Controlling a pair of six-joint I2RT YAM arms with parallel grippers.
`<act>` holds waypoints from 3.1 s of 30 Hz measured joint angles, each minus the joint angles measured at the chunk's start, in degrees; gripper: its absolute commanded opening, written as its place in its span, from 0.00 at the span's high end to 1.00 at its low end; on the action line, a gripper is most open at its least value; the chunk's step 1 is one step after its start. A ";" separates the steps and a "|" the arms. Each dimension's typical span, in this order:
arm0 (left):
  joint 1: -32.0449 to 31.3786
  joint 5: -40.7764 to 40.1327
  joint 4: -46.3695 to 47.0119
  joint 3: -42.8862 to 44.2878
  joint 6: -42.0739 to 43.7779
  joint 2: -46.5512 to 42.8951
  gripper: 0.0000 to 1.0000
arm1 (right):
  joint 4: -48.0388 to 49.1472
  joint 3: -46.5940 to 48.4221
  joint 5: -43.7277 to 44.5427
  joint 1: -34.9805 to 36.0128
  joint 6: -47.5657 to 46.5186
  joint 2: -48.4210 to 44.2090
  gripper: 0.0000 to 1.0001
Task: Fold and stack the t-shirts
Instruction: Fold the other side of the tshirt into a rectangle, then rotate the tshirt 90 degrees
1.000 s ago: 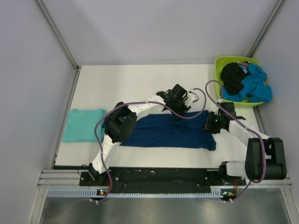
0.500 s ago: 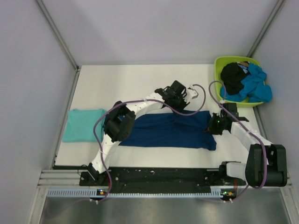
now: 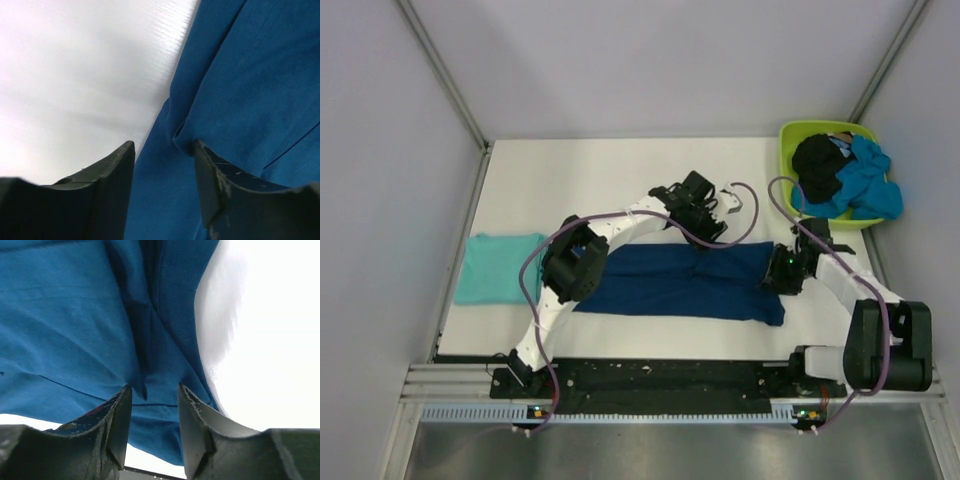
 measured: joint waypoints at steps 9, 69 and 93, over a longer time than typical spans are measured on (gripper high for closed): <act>0.00 2.62 -3.56 -2.29 1.05 -7.65 0.69 | -6.19 11.13 3.39 -0.17 -4.61 -6.71 0.80; 14.71 -23.19 -8.00 -72.13 35.65 -57.33 0.55 | -21.42 -5.20 6.62 -5.84 30.25 -34.69 0.47; 16.02 -24.74 -5.64 -71.23 36.13 -55.43 1.00 | -16.74 -11.91 16.15 -5.95 45.03 -26.29 1.00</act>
